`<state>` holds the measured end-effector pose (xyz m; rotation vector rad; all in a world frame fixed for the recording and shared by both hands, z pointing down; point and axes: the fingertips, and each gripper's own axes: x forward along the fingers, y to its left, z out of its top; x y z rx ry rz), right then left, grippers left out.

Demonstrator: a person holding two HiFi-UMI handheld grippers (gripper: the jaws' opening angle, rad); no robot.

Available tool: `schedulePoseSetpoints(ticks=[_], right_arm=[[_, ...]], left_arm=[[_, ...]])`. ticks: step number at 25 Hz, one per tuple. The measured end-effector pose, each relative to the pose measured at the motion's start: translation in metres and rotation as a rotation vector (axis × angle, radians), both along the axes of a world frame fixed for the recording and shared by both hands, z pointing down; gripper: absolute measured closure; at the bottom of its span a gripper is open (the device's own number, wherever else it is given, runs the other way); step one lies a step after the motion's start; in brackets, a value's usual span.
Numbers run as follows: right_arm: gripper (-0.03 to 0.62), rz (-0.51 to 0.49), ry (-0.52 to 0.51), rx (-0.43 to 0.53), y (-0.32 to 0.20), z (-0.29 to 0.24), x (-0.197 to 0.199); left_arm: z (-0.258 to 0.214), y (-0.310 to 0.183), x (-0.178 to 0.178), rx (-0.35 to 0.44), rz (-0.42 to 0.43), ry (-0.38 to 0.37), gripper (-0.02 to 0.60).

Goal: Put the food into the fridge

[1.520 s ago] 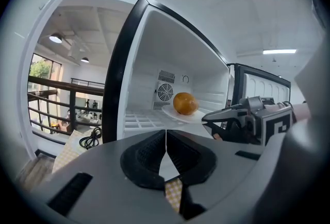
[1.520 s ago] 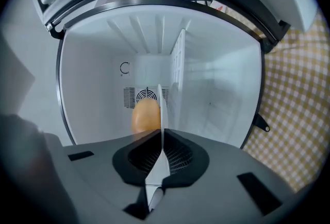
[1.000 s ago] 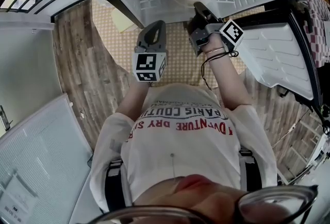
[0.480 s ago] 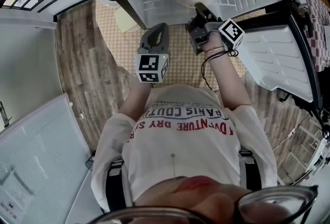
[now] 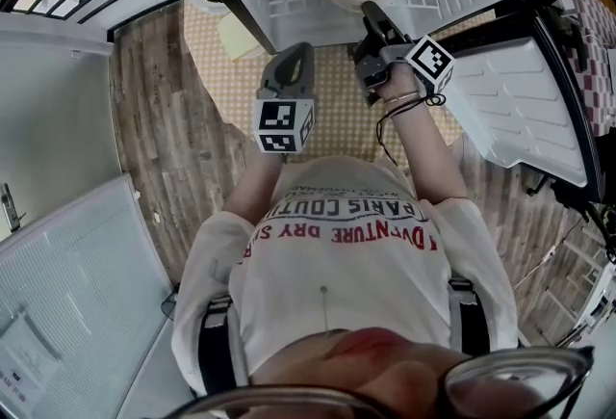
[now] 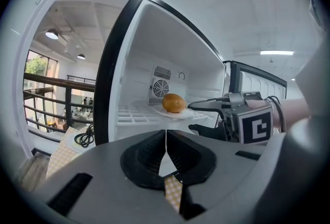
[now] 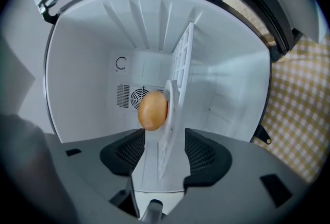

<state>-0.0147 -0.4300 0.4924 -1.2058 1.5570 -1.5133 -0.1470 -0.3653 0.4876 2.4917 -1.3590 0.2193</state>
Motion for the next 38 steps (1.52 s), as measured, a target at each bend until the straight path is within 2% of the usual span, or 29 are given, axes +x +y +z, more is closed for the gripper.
schedulePoseSetpoints(ticks=[2, 4, 5, 6, 7, 8, 12, 16, 19, 22, 27, 38], right_arm=[[0.362, -0.024, 0.033, 0.030, 0.008, -0.005, -0.002], [0.367, -0.065, 0.113, 0.074, 0.018, -0.012, -0.004], [0.411, -0.088, 0.181, 0.092, 0.024, -0.015, -0.004], [0.495, -0.110, 0.259, 0.104, 0.030, -0.016, -0.004], [0.542, -0.128, 0.330, 0.108, 0.036, -0.016, -0.003], [0.556, -0.145, 0.382, 0.109, 0.042, -0.015, -0.004], [0.568, -0.221, 0.493, 0.168, 0.060, -0.017, -0.011], [0.568, -0.299, 0.818, 0.318, 0.075, -0.029, -0.014], [0.568, -0.288, 1.068, 0.416, 0.082, -0.038, -0.007], [0.568, -0.271, 1.245, 0.485, 0.090, -0.043, -0.003], [0.566, -0.266, 1.349, 0.531, 0.102, -0.042, -0.003], [0.566, -0.265, 1.336, 0.503, 0.110, -0.035, 0.003]], left_arm=[[-0.005, 0.002, 0.001, 0.010, -0.002, -0.001, 0.554], [-0.012, 0.003, 0.002, 0.025, -0.003, 0.000, 0.554], [-0.015, 0.003, 0.002, 0.032, -0.004, 0.000, 0.554], [-0.019, 0.004, 0.003, 0.040, -0.005, 0.002, 0.554], [-0.021, 0.004, 0.004, 0.047, -0.006, 0.002, 0.554], [-0.024, 0.005, 0.005, 0.054, -0.009, 0.003, 0.554], [-0.032, 0.011, 0.009, 0.073, -0.020, 0.008, 0.554], [-0.036, 0.018, 0.014, 0.079, -0.025, 0.004, 0.554], [-0.036, 0.024, 0.022, 0.078, -0.019, 0.000, 0.554], [-0.037, 0.030, 0.030, 0.084, -0.010, 0.001, 0.554], [-0.038, 0.037, 0.032, 0.092, -0.015, -0.004, 0.554], [-0.039, 0.042, 0.036, 0.096, -0.017, -0.010, 0.554]])
